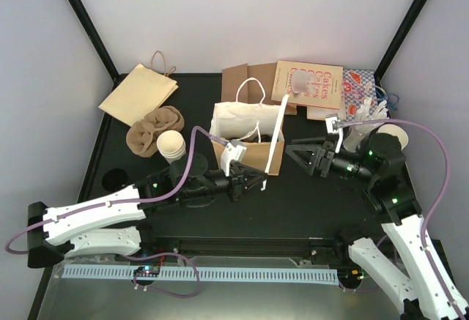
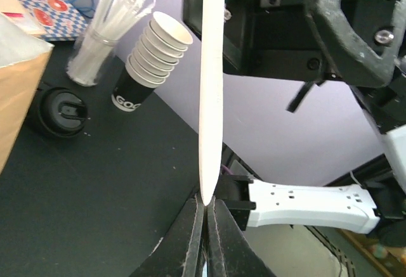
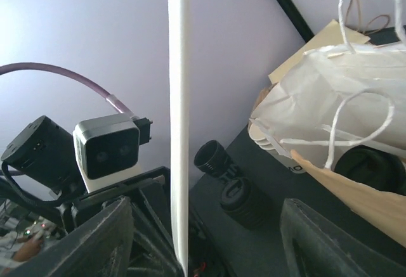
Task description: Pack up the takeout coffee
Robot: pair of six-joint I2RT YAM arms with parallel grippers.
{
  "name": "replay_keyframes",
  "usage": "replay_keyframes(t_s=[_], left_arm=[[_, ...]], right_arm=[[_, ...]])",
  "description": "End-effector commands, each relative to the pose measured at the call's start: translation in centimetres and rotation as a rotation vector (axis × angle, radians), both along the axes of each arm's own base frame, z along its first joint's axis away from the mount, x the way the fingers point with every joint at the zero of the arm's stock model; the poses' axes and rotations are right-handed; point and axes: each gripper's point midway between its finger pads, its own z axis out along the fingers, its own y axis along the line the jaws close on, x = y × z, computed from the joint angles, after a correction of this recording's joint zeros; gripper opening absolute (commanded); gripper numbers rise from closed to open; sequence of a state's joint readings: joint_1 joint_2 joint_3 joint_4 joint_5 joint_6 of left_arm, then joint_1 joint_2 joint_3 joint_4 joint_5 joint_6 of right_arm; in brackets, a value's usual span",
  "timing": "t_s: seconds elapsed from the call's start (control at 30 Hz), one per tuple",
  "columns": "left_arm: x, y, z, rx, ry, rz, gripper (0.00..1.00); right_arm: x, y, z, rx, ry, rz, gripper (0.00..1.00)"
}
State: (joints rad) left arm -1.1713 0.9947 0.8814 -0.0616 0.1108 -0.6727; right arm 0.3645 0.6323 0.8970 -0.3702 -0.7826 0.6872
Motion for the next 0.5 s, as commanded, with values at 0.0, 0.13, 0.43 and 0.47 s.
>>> replay_keyframes(t_s=[0.0, 0.13, 0.43, 0.47], left_arm=[[-0.8, -1.0, 1.6, -0.067, -0.002, -0.074, 0.02], [-0.9, -1.5, 1.6, -0.068, 0.003, -0.097, 0.02], [-1.3, -1.8, 1.7, -0.070, 0.009, -0.128, 0.01], [-1.3, -1.8, 1.6, -0.069, 0.012, -0.129, 0.01]], right_arm=[[-0.6, 1.1, 2.4, 0.043, -0.109, 0.102, 0.62], [-0.1, 1.6, 2.7, 0.056, -0.109, 0.116, 0.56], [0.5, 2.0, 3.0, 0.058, -0.102, 0.121, 0.32], [0.6, 2.1, 3.0, 0.059, -0.103, 0.122, 0.30]])
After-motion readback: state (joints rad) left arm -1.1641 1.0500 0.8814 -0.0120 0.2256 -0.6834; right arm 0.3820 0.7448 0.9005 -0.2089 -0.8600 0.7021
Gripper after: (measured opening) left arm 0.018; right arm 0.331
